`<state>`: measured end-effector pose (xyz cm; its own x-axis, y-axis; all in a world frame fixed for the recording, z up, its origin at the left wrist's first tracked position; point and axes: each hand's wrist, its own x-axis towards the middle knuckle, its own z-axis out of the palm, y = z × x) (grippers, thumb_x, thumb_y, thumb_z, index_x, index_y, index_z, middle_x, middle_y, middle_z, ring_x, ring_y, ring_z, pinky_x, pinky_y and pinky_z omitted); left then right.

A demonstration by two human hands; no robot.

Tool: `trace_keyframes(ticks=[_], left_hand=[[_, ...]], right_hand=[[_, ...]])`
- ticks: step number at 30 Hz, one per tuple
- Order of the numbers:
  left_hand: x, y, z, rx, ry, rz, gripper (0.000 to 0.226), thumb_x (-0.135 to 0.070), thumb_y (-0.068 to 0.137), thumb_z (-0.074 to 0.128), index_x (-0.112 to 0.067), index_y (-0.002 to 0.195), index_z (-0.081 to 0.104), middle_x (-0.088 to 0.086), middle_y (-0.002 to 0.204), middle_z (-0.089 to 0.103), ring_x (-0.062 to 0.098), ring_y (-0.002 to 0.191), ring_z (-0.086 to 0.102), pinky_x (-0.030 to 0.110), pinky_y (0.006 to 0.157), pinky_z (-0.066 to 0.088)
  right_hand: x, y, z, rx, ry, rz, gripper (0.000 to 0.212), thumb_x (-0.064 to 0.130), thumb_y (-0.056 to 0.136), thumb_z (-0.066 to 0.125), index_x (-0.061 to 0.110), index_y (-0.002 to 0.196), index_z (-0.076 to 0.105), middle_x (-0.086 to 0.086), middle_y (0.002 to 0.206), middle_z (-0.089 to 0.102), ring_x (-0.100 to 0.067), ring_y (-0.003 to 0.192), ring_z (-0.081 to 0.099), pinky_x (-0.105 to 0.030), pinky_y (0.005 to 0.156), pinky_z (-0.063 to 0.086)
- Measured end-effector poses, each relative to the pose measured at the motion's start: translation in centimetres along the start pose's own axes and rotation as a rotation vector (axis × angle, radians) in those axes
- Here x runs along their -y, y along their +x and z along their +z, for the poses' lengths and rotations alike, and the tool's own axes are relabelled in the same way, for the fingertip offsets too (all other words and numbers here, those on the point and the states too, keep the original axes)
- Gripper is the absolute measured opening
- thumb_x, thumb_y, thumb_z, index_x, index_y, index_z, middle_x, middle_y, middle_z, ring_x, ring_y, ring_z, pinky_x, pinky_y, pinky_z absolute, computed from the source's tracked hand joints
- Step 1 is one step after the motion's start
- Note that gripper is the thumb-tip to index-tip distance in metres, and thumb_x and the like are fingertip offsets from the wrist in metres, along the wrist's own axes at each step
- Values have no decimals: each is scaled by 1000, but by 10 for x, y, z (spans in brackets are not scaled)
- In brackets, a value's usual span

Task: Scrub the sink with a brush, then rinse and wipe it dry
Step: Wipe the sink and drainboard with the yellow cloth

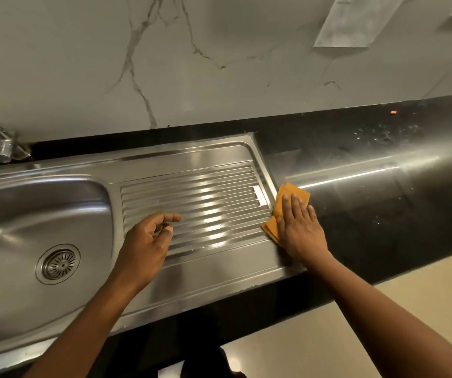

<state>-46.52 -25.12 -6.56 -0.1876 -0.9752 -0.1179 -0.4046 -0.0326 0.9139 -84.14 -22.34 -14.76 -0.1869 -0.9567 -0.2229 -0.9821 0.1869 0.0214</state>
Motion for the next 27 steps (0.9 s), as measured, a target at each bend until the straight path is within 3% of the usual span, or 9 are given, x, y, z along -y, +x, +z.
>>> trace_keyframes(ticks=[6, 11, 17, 20, 27], left_hand=[[-1, -14, 4, 57, -17, 12, 29, -12, 105, 56, -34, 117, 72, -17, 119, 71, 2, 113, 65, 20, 93, 50], [7, -28, -10, 92, -29, 9, 29, -13, 105, 55, -34, 117, 72, -16, 119, 71, -2, 108, 66, 17, 84, 49], [31, -48, -49, 97, -21, -1, 29, -12, 104, 56, -34, 116, 73, -14, 118, 72, 1, 110, 66, 16, 85, 47], [43, -59, -69, 85, -19, -6, 31, -13, 104, 56, -37, 114, 73, -16, 118, 72, 1, 112, 65, 24, 90, 50], [66, -89, -122, 35, -15, -27, 32, -12, 103, 55, -38, 113, 72, -21, 116, 70, -1, 110, 64, 24, 93, 50]], right_hand=[[-20, -58, 11, 68, 88, -20, 70, 56, 109, 7, 22, 160, -27, 0, 169, -27, -19, 157, -22, -46, 130, -5], [-26, -107, 23, 109, 228, -16, 71, 58, 109, 13, 30, 159, -29, 9, 166, -35, -12, 154, -28, -43, 130, -7], [20, -151, 42, 13, 264, 81, 68, 59, 106, 5, 30, 161, -24, 7, 169, -28, -10, 155, -28, -44, 130, -7], [46, -161, 50, -25, 267, 106, 69, 60, 106, 3, 28, 163, -20, 3, 171, -22, -13, 156, -24, -45, 130, -7], [131, -186, 56, -45, 277, 40, 69, 57, 107, 7, 27, 163, -21, 1, 171, -23, -14, 157, -24, -45, 129, -8]])
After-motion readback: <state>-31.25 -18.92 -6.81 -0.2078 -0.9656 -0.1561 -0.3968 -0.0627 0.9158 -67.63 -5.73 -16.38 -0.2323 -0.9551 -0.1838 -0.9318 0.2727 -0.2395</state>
